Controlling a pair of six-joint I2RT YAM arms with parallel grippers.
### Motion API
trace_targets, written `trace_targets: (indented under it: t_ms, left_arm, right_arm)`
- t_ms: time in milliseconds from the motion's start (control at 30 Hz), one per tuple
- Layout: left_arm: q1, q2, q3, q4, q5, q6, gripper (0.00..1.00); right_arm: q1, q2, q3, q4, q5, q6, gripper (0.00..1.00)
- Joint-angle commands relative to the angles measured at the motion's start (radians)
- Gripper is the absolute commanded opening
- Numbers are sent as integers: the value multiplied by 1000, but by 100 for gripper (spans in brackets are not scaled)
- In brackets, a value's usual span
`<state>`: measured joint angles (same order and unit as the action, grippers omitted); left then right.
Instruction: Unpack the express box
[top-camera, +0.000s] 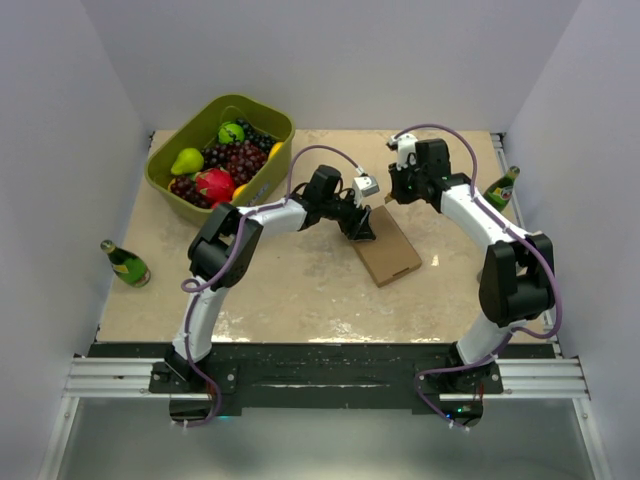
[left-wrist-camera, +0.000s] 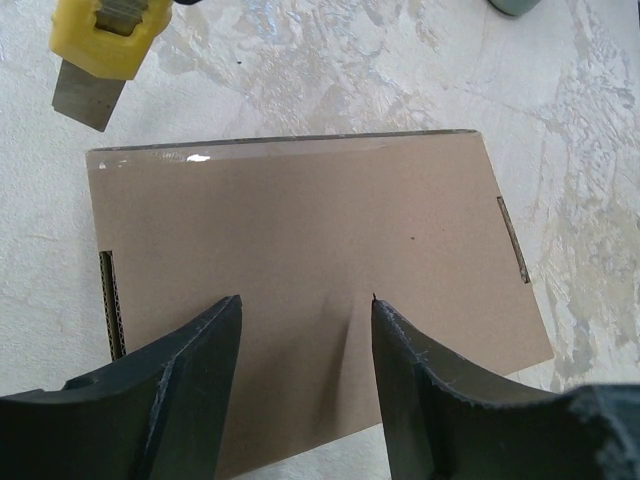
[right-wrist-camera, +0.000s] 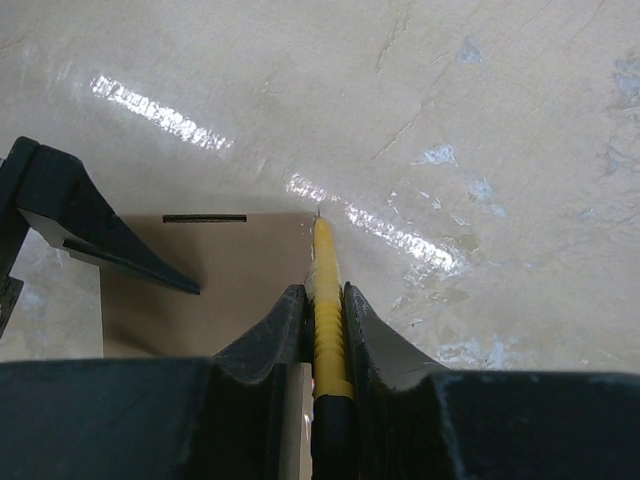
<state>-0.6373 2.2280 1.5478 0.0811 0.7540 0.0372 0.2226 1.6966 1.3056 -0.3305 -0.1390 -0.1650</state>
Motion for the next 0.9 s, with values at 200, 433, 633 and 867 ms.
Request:
trace_targets:
  t_ms: [200,433,633,867]
  left_arm:
    - [-5,33,14,-37,-16,-2,58]
    - [-9,28,6,-37,-19,0,58]
    - [-13,28,5,-40,-19,0,57]
    - [-13,27,1,-43,-18,1,57]
  right_arm:
    - [9,-5,-9,19,26,7,0]
    - [12,-11,-20,24,3,19,0]
    - [14,-3,-19,31,6,21,0]
    - [21,14,-5,38,4,22,0]
